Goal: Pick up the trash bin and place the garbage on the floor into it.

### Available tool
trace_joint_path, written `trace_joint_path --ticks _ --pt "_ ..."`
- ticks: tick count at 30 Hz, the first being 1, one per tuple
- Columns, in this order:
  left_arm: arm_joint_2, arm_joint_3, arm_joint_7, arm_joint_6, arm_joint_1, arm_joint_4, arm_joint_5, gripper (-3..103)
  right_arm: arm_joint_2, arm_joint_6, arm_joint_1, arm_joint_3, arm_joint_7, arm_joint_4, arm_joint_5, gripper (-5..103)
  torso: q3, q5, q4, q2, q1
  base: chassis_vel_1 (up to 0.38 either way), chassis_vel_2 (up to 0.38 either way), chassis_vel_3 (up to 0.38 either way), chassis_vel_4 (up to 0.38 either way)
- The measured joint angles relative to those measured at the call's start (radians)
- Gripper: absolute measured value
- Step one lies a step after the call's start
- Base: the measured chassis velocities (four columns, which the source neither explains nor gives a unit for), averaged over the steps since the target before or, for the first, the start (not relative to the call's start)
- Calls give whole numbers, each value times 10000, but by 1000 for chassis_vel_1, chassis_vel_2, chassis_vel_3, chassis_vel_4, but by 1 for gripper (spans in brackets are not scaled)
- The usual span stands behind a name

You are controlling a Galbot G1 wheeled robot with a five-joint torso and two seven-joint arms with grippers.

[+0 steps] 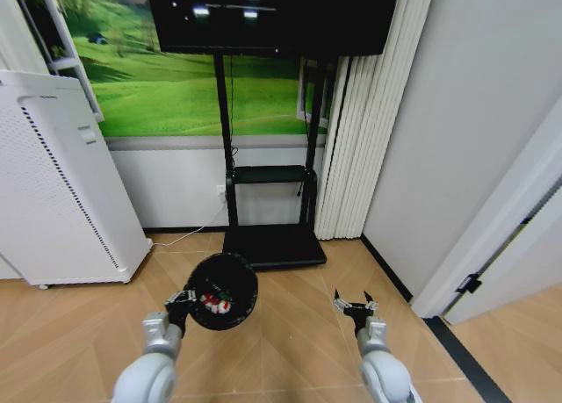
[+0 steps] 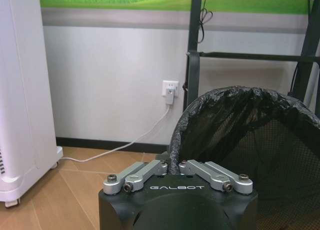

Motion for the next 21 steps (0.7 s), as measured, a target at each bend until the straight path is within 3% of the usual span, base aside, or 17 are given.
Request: trace_joint_path --ticks 12,21 --pt "313 -195 -110 82 -246 70 -331 4 105 347 -590 -135 147 243 -357 100 2 0 -1 0 1 24 -14 -19 20" --pt "280 -102 -163 107 -253 106 -279 4 31 451 -676 -143 147 186 -447 100 1 1 0 0 0 164 -173 -173 171"
